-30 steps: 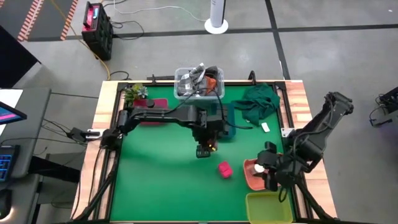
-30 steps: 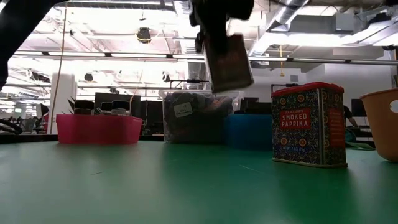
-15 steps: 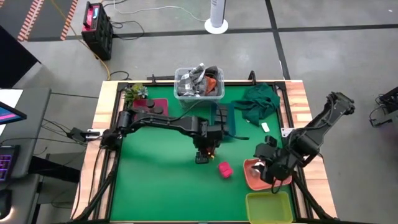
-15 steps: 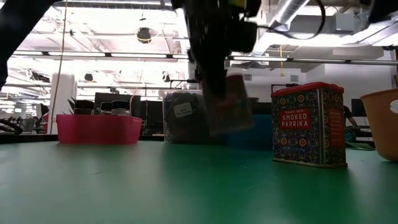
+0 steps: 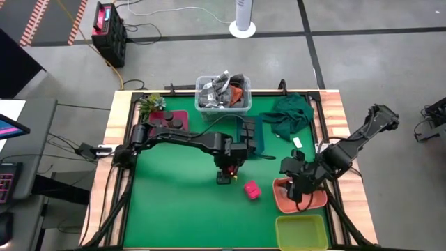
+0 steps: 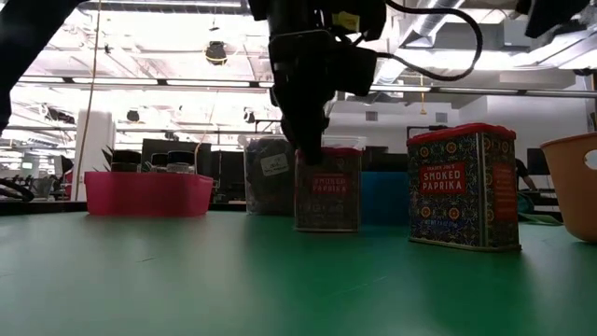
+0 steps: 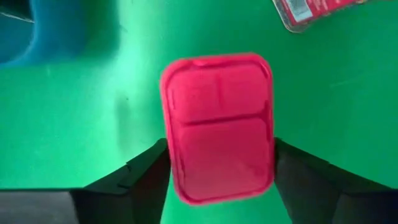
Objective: Sort spices by type
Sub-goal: Put the red seasoning can into the yellow bin
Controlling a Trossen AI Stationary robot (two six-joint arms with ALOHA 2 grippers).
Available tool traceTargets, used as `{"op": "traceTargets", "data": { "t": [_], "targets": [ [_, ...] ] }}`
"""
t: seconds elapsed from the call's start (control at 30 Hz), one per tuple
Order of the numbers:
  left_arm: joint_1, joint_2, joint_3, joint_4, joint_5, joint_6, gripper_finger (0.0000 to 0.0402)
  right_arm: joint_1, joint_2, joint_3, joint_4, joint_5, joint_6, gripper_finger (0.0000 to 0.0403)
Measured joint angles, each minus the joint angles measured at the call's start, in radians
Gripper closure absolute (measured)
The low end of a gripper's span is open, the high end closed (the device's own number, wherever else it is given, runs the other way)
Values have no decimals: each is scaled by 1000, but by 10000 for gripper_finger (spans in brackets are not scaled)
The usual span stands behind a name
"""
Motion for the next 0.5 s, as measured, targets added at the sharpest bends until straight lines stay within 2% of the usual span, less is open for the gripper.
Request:
{"op": "traceTargets", "data": {
  "t": [0.23, 0.33, 0.5],
  "targets": [
    [7, -1, 27, -20, -11, -37, 109, -48, 0, 0, 19, -38, -47, 143],
    [23, -22, 61, -37, -65, -47, 107, -59, 0, 0, 20, -52, -56, 143],
    [46, -125, 65, -31, -167, -75, 107, -63, 0, 0, 64, -62, -100, 143]
  ]
}}
